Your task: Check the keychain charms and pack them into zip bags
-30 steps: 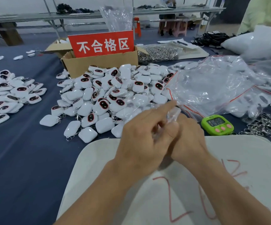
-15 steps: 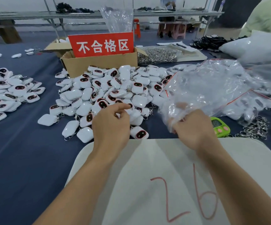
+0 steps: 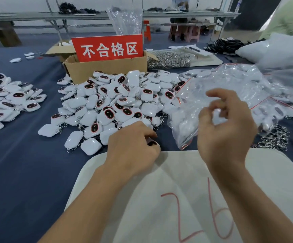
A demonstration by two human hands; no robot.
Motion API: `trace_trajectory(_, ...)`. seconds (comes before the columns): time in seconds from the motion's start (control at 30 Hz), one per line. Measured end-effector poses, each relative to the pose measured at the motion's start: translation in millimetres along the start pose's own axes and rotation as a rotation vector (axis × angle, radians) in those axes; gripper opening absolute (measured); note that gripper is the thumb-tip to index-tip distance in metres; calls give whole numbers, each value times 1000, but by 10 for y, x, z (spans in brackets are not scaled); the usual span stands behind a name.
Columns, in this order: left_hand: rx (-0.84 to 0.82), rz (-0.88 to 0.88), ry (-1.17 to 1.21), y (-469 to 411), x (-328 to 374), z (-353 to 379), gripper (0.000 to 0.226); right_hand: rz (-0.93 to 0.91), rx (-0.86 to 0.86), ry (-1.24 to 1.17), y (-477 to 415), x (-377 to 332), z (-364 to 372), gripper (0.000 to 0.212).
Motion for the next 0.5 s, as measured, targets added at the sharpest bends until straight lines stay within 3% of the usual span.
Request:
trace_trajectory(0.1,-48,15,-45,19,25,-16,37,-180,-430,212,75,-44,293,38)
trace_trajectory(0.2,-76,3,-21,32,22,-42,37,18,-749,601,129,196,469,32)
trace_trajectory(0.3,-93,-14,7,50,21,-43,38,149,-685,626,83,323,347,17)
trace_trajectory(0.5,-89,-19,-25,56,62,-23,41,260,-656,692,38,324,284,15)
Point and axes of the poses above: each hand's wrist, its own y-axis away from the middle knuckle, its own z-axis out of the palm, x = y × z, the point moved 4 cm from there along -y, towards the middle knuckle, and after that the axes turned 12 degrees about -x, right-handed, at the moved point
